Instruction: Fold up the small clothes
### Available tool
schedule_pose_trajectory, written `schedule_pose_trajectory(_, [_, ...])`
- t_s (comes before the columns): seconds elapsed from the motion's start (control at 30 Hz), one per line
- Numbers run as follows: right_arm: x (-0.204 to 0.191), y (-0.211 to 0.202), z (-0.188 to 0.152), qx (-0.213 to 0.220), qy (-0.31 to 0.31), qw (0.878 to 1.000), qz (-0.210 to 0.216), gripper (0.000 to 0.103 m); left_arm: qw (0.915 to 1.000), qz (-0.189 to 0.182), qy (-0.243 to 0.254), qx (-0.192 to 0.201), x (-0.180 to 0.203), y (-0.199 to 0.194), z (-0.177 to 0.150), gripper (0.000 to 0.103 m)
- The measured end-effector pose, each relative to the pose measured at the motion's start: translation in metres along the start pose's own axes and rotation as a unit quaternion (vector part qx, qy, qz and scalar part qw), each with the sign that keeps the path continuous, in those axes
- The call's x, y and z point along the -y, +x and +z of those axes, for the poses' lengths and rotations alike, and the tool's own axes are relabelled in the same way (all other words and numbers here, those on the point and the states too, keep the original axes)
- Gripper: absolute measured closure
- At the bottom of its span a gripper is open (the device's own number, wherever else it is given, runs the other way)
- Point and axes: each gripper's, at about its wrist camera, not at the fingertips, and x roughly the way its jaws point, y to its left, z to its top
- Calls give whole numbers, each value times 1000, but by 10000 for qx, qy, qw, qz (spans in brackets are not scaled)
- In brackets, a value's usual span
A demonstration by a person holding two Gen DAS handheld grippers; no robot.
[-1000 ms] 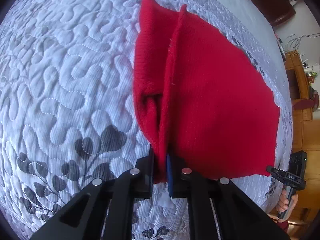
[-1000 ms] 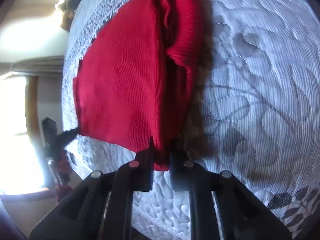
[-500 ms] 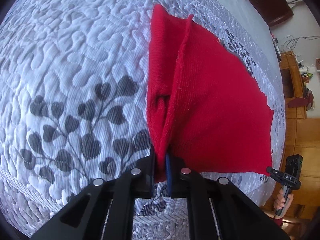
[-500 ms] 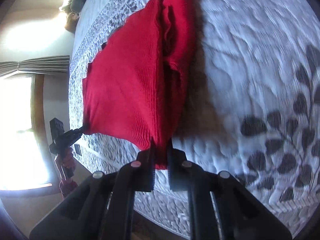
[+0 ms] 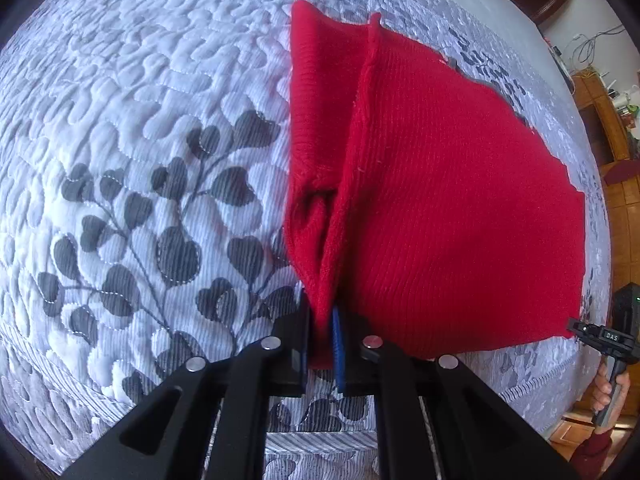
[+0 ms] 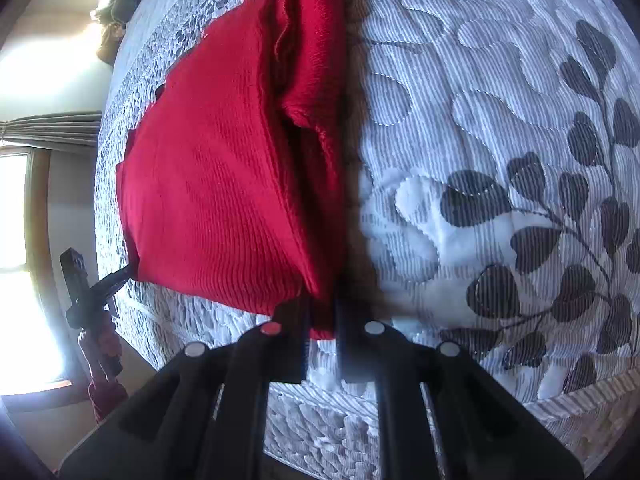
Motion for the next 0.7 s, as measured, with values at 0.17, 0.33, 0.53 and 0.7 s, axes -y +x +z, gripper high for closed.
schedule_pose_trajectory(0.17, [-3, -17, -10, 107, -40, 9999, 91, 95, 10000, -84, 1, 31, -5, -18, -13, 93])
schedule_pose_trajectory(0.33, [-8, -34, -26, 121, -191, 9997, 8, 95, 9998, -180, 8, -57, -7, -31, -33, 94])
schedule_pose_trajectory(0.53, [8, -23, -49, -37, 47, 10000, 4, 95, 9996, -203, -47, -181, -11, -28, -57, 93])
schedule_pose_trajectory(0.7, [22, -10, -46, -22, 581, 9982, 161, 95, 9998, 84, 62, -142, 4, -19, -53, 91])
